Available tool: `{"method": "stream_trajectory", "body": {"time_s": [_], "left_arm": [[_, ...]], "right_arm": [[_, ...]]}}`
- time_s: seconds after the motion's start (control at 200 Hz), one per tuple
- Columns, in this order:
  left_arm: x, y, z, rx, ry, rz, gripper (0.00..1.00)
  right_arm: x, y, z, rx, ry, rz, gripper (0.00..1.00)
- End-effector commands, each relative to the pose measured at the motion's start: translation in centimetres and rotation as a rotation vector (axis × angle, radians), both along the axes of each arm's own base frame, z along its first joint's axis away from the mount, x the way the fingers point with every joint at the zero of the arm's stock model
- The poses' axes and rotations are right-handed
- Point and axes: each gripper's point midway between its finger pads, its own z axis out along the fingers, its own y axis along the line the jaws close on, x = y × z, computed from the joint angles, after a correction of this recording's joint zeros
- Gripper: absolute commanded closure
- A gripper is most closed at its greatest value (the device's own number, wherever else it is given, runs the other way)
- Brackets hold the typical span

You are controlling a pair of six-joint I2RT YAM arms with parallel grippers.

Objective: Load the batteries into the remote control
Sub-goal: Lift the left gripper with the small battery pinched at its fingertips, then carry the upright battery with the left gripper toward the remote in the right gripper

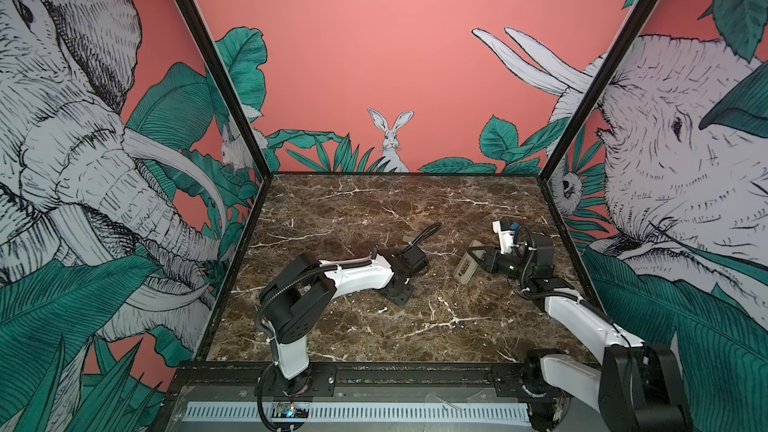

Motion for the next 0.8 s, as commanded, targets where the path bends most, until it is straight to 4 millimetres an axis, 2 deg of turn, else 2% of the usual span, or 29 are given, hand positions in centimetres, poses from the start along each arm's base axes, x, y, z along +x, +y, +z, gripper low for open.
{"method": "stream_trajectory", "body": {"time_s": [0.0, 0.34, 0.635, 0.795], "left_arm": [[-0.8, 1.0, 0.9, 0.016, -0.002, 0.017, 0.65], [-2.0, 2.4, 0.2, 0.042, 0.013, 0.022, 0.69], [-1.8, 1.6, 0.1, 0.007, 0.005, 0.005, 0.71], [-1.9, 1.4, -0.1, 0.0, 0.01, -0.002, 0.78]], "right_arm": [[0.7, 0.4, 1.9, 0.015, -0.08, 0.018, 1.0], [0.7, 0.5, 2.0, 0.017, -0.08, 0.021, 1.0], [0.7, 0.4, 1.9, 0.016, -0.078, 0.019, 1.0], [0.6, 0.4, 1.8, 0.013, -0.079, 0.019, 1.0]]}}
